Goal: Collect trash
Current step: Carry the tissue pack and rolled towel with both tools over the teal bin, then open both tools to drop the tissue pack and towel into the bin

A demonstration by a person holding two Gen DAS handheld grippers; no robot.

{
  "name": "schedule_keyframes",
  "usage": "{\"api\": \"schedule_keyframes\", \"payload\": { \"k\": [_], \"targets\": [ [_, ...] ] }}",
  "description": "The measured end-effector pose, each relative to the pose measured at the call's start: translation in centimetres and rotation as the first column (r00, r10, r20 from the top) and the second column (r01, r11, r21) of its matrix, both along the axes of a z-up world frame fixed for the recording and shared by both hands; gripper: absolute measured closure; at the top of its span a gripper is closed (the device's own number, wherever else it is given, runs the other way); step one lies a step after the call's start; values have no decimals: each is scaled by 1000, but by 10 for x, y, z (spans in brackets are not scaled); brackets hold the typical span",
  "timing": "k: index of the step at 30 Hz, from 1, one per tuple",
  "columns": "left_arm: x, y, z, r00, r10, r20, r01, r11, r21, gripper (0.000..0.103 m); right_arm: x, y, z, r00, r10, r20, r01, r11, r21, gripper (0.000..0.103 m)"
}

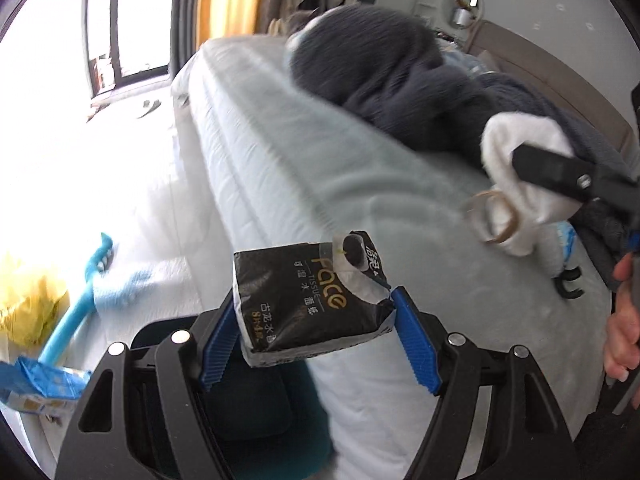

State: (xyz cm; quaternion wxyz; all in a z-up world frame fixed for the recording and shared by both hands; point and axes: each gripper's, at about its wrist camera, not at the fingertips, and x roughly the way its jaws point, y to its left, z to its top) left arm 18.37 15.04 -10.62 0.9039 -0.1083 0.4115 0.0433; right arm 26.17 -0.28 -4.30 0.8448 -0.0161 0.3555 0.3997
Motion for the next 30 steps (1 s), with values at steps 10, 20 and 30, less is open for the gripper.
{"api": "schedule_keyframes", "payload": {
  "k": [10,20,30],
  "targets": [
    [-12,55,-40,985,73,-157,-86,993,-78,27,-25,77,-29,992,99,-72,-102,994,-40,47],
    [-25,91,-81,938,105,-332,-152,981,-120,27,-34,122,-57,980,134,-146,-144,987,-66,47],
    [-39,118,-99,905,84,-416,-173,968,-180,17,-40,149,-71,972,161,-172,-180,978,-101,47]
  ]
}}
